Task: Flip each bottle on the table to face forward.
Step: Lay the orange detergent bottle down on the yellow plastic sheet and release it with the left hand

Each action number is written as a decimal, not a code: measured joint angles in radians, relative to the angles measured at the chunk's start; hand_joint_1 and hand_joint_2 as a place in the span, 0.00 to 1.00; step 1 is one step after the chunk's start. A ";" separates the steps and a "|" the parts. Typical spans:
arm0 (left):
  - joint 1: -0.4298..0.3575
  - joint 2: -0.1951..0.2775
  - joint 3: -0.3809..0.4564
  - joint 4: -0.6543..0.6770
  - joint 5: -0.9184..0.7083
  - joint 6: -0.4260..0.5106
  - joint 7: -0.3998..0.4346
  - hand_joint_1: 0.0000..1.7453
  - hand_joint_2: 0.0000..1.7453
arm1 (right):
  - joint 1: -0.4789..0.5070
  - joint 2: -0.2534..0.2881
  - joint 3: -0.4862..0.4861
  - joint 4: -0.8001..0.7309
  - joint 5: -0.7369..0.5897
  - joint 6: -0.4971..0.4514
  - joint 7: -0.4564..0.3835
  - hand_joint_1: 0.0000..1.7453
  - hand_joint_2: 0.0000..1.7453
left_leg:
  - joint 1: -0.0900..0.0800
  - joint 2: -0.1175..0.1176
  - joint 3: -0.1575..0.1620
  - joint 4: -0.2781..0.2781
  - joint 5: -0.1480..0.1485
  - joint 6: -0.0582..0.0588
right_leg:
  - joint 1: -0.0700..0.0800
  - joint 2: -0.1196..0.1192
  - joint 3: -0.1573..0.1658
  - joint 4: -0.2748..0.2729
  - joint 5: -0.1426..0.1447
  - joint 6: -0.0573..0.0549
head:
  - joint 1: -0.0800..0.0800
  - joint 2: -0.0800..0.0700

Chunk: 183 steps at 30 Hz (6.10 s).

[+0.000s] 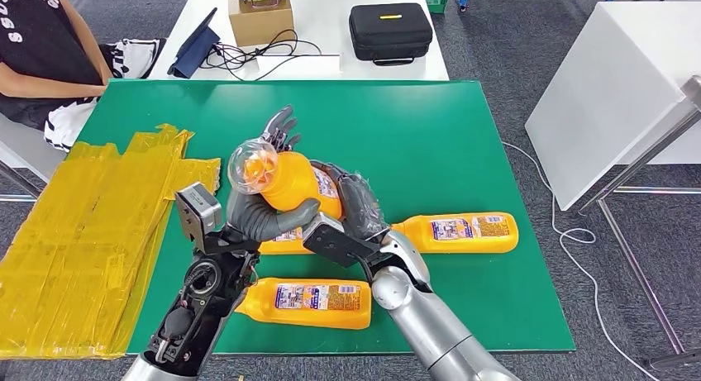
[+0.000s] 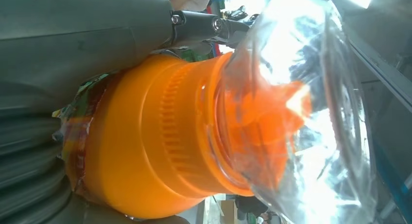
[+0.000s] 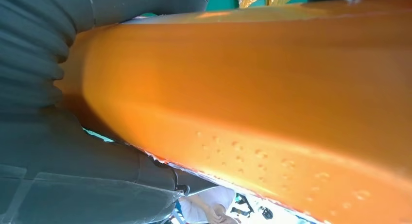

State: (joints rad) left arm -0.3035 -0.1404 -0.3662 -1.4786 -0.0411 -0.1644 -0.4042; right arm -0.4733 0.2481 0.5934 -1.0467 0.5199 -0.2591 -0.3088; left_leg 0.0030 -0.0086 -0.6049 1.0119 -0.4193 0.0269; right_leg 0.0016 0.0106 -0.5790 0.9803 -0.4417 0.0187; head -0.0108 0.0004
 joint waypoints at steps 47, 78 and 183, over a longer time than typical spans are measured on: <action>-0.022 -0.003 -0.010 0.020 -0.004 0.028 0.000 1.00 1.00 | -0.005 0.009 0.009 0.000 -0.023 -0.006 0.011 1.00 1.00 | 0.000 0.000 0.000 0.000 0.000 0.000 | 0.000 0.000 0.000 0.000 0.000 0.000 | 0.000 0.000; 0.032 0.009 0.067 0.023 -0.066 0.125 0.004 1.00 1.00 | 0.051 -0.064 -0.003 -0.277 -0.160 0.172 0.002 0.00 1.00 | 0.000 0.000 0.000 0.000 0.000 0.000 | 0.000 0.000 0.000 0.000 0.000 0.000 | 0.000 0.000; -0.470 0.213 0.266 0.996 -1.356 0.168 0.599 0.00 1.00 | 0.162 -0.125 -0.195 -0.509 0.061 0.007 0.056 0.00 1.00 | 0.000 0.000 0.000 0.000 0.001 0.000 | 0.000 0.000 0.000 0.001 0.001 0.000 | 0.000 0.000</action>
State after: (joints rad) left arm -0.7734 0.0725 -0.1007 -0.4830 -1.3972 0.0034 0.1949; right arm -0.3108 0.1232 0.3984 -1.5560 0.5810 -0.2521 -0.2529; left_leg 0.0031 -0.0083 -0.6051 1.0122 -0.4178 0.0272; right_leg 0.0015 0.0107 -0.5793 0.9813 -0.4410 0.0191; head -0.0107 0.0004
